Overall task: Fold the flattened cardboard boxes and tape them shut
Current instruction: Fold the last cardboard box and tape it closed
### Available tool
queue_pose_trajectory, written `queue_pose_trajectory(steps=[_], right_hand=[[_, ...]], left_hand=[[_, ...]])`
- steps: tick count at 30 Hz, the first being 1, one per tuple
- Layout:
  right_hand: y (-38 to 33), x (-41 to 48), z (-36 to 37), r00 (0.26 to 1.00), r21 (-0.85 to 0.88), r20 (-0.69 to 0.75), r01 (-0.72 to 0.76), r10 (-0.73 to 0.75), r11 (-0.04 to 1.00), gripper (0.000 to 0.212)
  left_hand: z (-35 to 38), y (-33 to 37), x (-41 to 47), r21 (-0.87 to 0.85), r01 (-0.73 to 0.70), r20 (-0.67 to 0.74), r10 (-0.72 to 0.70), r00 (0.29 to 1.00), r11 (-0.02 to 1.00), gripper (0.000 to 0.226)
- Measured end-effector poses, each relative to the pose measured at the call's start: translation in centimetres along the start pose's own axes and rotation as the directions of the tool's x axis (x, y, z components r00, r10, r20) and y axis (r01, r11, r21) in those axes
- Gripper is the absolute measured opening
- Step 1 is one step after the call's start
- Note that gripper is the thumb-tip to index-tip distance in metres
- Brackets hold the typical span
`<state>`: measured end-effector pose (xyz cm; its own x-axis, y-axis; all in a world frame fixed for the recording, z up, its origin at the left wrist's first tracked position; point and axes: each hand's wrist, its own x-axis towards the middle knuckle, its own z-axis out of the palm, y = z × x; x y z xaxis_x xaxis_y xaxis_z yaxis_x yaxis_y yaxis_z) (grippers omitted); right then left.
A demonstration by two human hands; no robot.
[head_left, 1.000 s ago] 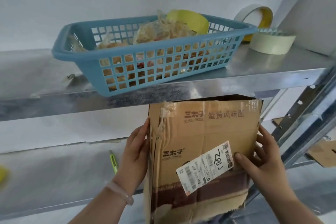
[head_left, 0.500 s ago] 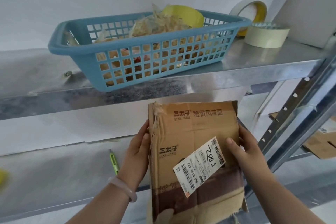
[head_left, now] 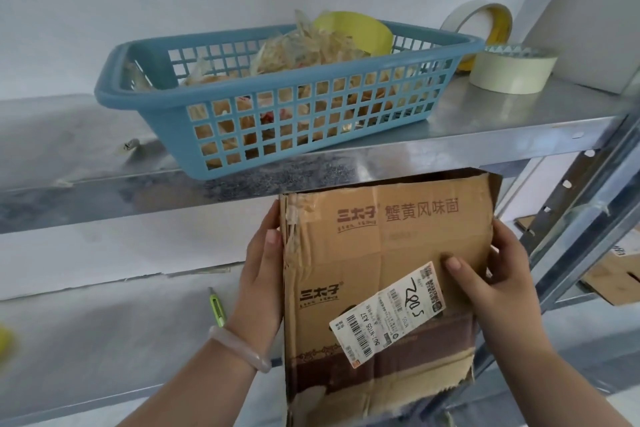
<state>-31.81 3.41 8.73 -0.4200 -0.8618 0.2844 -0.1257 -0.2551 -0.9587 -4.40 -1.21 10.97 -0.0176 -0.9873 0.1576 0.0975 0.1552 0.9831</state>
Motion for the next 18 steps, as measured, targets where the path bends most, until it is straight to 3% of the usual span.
queue_pose_trajectory(steps=[6,11,14,18], right_hand=[[-0.6,-0.3,0.6,0.995,-0.057,-0.022,0.092,-0.093,0.994,0.077],[-0.6,-0.3,1.0,0.986,-0.223,0.132,0.133,-0.106,0.966,0.101],[-1.0,0.0,0.4,0.975,-0.275,0.173,0.184,-0.139,0.944,0.111],[-2.0,0.8,0.1,0.942,-0.346,0.195,0.325,-0.272,0.88,0.097]], left_hand=[[-1.1,-0.4,1.6,0.377,-0.136,-0.147,0.204,0.968,0.916,0.055],[-1.7,-0.9,0.7,0.121,-0.081,-0.08,0.091,0.993,0.989,0.05],[-2.5,-0.9,0.1,0.312,-0.246,-0.101,0.289,0.952,0.918,0.041],[-3.2,-0.2,-0.3,0.509,-0.435,-0.024,0.518,0.855,0.742,0.039]])
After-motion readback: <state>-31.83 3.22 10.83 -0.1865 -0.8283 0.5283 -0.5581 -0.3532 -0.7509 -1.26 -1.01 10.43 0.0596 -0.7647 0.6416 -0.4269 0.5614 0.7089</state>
